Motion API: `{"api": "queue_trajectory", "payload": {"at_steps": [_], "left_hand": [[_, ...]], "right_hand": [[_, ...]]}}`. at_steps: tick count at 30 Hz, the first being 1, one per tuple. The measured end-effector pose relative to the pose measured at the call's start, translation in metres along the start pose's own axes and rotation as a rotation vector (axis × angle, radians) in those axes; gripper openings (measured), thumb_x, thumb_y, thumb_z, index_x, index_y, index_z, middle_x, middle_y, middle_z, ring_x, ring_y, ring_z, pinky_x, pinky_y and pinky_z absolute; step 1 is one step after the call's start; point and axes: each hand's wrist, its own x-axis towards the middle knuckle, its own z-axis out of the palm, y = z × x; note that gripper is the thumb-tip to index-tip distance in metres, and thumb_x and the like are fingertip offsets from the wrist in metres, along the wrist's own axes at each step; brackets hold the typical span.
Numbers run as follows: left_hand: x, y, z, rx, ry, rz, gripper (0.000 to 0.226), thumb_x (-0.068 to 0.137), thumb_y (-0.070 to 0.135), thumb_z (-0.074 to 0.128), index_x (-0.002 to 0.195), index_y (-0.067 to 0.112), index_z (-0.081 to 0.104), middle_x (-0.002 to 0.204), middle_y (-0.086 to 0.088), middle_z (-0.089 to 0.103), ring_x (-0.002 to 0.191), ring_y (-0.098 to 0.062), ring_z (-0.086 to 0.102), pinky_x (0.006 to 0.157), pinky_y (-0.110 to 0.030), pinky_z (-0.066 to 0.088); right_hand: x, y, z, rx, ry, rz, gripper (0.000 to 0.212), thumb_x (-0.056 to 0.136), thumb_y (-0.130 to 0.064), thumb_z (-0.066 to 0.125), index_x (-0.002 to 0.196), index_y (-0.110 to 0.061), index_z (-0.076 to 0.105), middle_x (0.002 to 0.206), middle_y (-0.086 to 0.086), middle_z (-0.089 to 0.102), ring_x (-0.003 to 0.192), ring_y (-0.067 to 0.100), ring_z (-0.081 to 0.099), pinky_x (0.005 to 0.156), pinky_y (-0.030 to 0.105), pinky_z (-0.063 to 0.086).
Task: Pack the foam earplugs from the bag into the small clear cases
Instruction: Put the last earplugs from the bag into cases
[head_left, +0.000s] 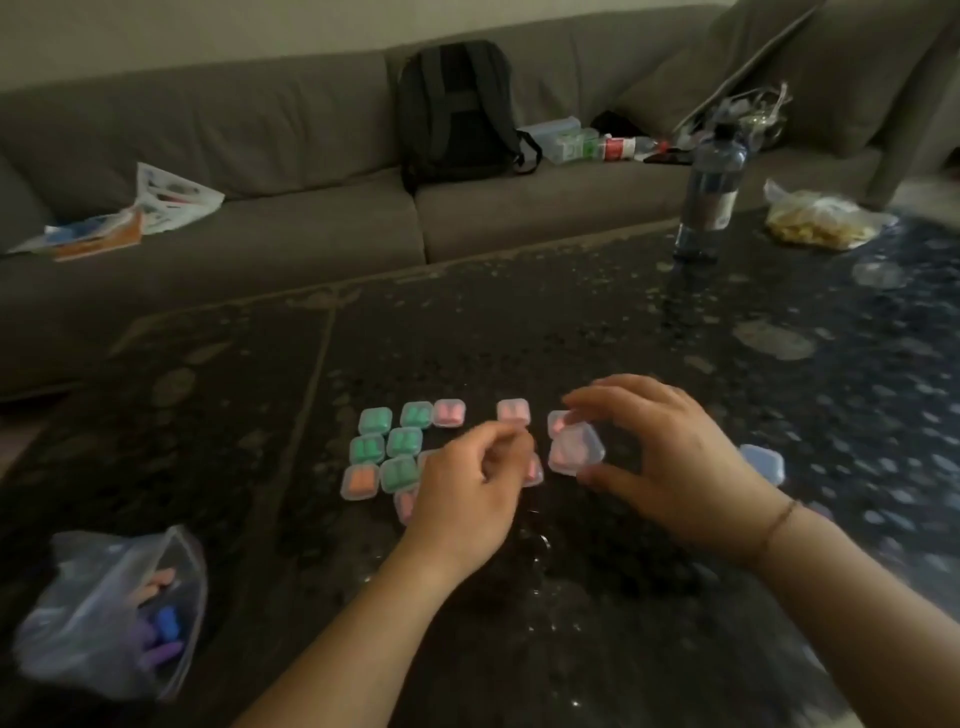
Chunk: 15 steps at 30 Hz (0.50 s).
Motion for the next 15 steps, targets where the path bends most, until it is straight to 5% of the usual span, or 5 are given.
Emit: {"api": "queue_trajectory", "payload": {"at_steps": [3, 8, 12, 15], "left_hand": [[-0.026, 0.007, -0.040, -0.485, -0.206, -0.254, 0.046, 0.100, 0.053, 0.040, 0.115, 0.023, 0.071, 0.098, -0.008, 0.078, 0.082, -0.022, 0.073, 0.075, -0.038, 0.055], [-0.071, -0.004, -0.109, -0.998, -0.074, -0.282, 0.045, 0.091, 0.044, 0.049, 0.103, 0.015, 0.081, 0.099, -0.016, 0.075, 0.081, -0.023, 0.073, 0.072, -0.032, 0.058], [-0.097, -0.018, -0.143, -1.239, 0.138, -0.293, 0.041, 0.087, 0.039, 0.052, 0.093, 0.014, 0.084, 0.102, -0.014, 0.077, 0.087, -0.021, 0.075, 0.077, -0.035, 0.061], [-0.113, -0.029, -0.161, -1.274, 0.183, -0.311, 0.046, 0.093, 0.040, 0.047, 0.097, 0.012, 0.083, 0.105, -0.016, 0.075, 0.089, -0.023, 0.075, 0.084, -0.040, 0.056]], "right_hand": [[0.012, -0.051, 0.002, 0.215, -0.019, -0.184, 0.069, 0.077, -0.048, 0.065, 0.139, -0.050, 0.034, 0.134, -0.024, 0.050, 0.130, -0.006, 0.037, 0.108, 0.022, 0.030], [0.039, -0.123, 0.014, 0.462, -0.106, -0.326, 0.085, 0.082, -0.028, 0.074, 0.144, -0.054, 0.021, 0.127, -0.031, 0.056, 0.128, -0.013, 0.040, 0.105, 0.017, 0.037], [0.052, -0.177, 0.029, 0.392, 0.074, -0.501, 0.041, 0.086, -0.033, 0.066, 0.125, -0.034, 0.058, 0.119, -0.018, 0.063, 0.113, -0.003, 0.056, 0.093, 0.022, 0.050], [0.057, -0.204, 0.044, 0.345, 0.173, -0.561, 0.021, 0.086, -0.032, 0.067, 0.106, -0.024, 0.069, 0.099, -0.011, 0.070, 0.092, 0.005, 0.066, 0.076, 0.032, 0.056]]}}
